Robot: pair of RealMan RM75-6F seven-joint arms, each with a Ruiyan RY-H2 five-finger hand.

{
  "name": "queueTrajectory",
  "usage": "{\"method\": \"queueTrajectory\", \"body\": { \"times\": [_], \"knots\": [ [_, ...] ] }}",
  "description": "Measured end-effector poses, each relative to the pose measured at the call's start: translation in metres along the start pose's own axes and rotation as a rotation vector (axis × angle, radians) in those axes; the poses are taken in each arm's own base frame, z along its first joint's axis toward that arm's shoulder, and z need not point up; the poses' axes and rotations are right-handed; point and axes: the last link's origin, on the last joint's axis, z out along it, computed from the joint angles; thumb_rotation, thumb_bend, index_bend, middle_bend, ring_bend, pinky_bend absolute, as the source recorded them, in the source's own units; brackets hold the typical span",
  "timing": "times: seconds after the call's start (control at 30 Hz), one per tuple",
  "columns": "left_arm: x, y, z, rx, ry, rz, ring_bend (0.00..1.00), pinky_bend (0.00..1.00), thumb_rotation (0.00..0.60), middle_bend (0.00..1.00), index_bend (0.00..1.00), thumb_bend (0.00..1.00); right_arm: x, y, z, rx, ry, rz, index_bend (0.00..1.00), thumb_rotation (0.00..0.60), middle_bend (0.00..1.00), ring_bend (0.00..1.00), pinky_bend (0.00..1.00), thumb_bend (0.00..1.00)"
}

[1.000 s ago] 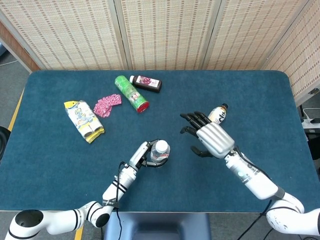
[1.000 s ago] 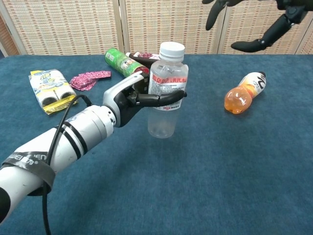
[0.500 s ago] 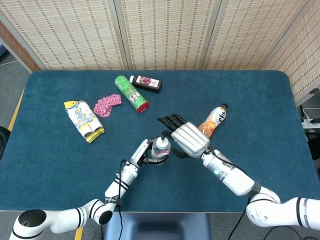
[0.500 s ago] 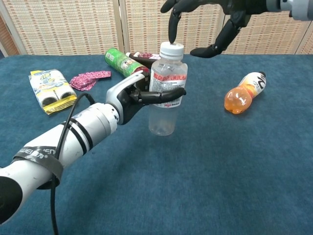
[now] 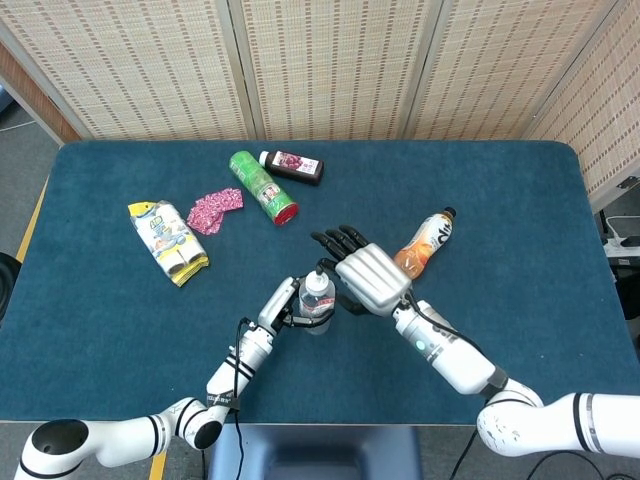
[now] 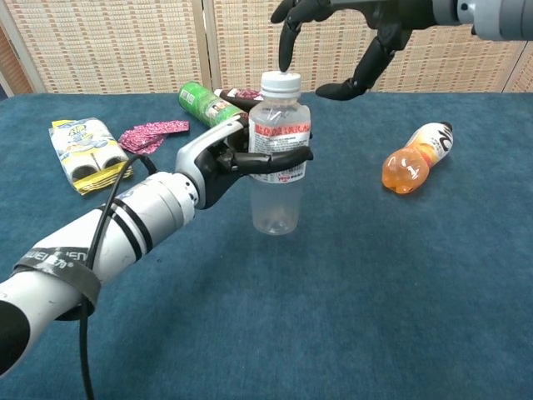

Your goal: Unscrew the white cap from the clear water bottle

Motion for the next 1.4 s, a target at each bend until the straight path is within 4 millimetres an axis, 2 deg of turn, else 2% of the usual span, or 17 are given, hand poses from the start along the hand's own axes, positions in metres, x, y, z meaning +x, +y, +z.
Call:
{"method": "queueTrajectory", "body": {
  "times": [0.67, 1.0, 1.4],
  "knots": [
    [0.003, -0.002, 0.001, -0.033, 0.022, 0.006, 0.47, 0.40, 0.600, 0.84, 0.72, 0.74, 0.000, 0.011, 0.001, -0.036, -0.006, 0.022, 0.33, 0.600, 0.00, 0.00, 0.00, 0.30],
    [-0.001, 0.003, 0.000, -0.060, 0.010, 0.004, 0.47, 0.39, 0.600, 0.84, 0.73, 0.74, -0.005, 0.009, 0.004, -0.036, -0.020, 0.014, 0.32, 0.600, 0.00, 0.00, 0.00, 0.30],
    [-0.003, -0.002, 0.001, -0.048, -0.002, 0.016, 0.47, 0.39, 0.600, 0.84, 0.73, 0.74, -0.004, 0.004, 0.003, -0.017, -0.034, 0.029, 0.32, 0.600, 0.00, 0.00, 0.00, 0.30]
  ]
}}
